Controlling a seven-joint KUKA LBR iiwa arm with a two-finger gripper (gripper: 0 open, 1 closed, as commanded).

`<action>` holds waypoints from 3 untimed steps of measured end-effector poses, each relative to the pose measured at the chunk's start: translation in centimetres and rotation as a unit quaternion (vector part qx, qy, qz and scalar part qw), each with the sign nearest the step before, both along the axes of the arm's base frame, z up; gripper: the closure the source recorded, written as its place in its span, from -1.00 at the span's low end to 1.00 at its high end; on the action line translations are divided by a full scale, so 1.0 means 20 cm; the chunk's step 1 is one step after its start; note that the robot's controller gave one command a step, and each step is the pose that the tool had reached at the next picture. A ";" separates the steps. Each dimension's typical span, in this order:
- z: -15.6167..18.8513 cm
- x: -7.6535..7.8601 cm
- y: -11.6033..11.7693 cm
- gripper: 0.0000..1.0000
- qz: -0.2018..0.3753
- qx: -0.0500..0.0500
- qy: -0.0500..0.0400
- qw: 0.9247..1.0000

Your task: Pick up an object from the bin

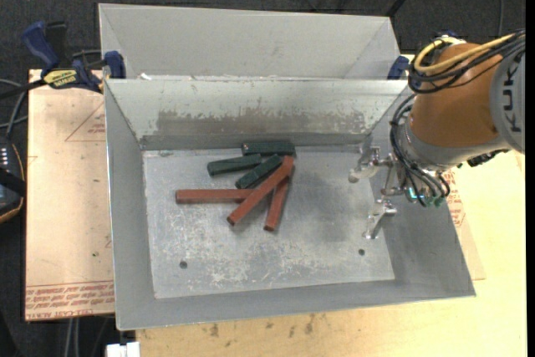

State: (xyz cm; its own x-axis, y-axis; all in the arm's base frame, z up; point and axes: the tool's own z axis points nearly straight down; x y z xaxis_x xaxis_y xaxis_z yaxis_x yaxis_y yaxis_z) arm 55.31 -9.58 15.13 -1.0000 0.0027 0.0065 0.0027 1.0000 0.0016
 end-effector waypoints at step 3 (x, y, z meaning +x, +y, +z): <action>-0.16 0.21 0.41 -1.00 0.207 0.000 -0.005 0.978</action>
Offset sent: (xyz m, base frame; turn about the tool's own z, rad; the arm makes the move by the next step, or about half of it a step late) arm 0.0539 0.0995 -0.0813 -0.4145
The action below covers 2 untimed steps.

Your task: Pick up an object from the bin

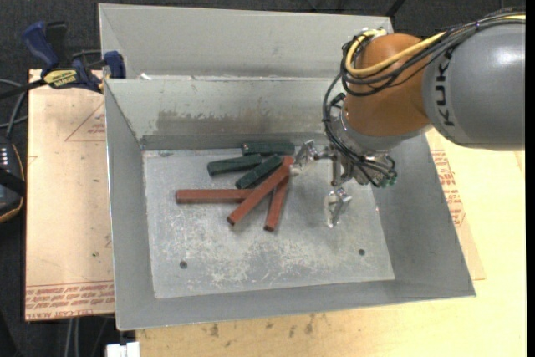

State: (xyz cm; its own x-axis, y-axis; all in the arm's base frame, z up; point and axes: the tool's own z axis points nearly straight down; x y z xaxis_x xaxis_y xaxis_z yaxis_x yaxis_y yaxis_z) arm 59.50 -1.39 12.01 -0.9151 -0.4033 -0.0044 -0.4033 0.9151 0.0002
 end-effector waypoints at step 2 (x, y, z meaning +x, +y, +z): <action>-0.18 0.11 0.36 -1.00 0.098 -0.001 -0.001 0.995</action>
Offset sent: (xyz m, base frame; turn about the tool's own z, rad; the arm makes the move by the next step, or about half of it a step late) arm 0.0270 0.0972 -0.0501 -0.2414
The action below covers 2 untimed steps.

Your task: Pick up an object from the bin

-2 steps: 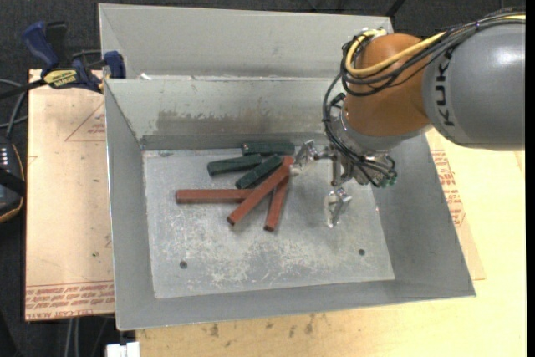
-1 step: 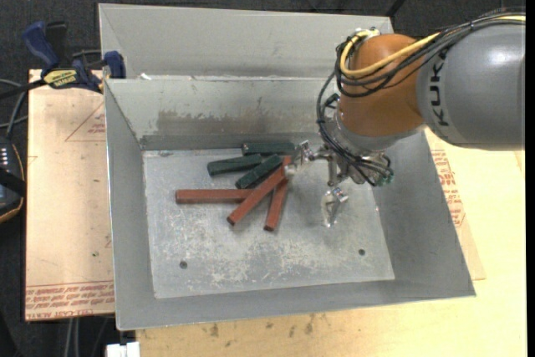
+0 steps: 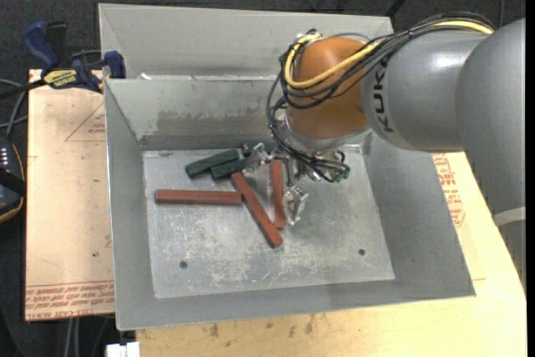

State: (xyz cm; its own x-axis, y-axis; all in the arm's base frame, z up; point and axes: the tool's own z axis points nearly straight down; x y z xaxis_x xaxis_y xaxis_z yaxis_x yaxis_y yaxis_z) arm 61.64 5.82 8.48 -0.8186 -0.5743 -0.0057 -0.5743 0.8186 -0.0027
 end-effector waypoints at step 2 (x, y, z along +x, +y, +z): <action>-0.03 0.03 0.16 1.00 0.049 0.006 -0.007 0.999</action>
Offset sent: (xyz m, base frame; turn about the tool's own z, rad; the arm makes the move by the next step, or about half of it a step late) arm 0.0000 0.0000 0.0000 0.0000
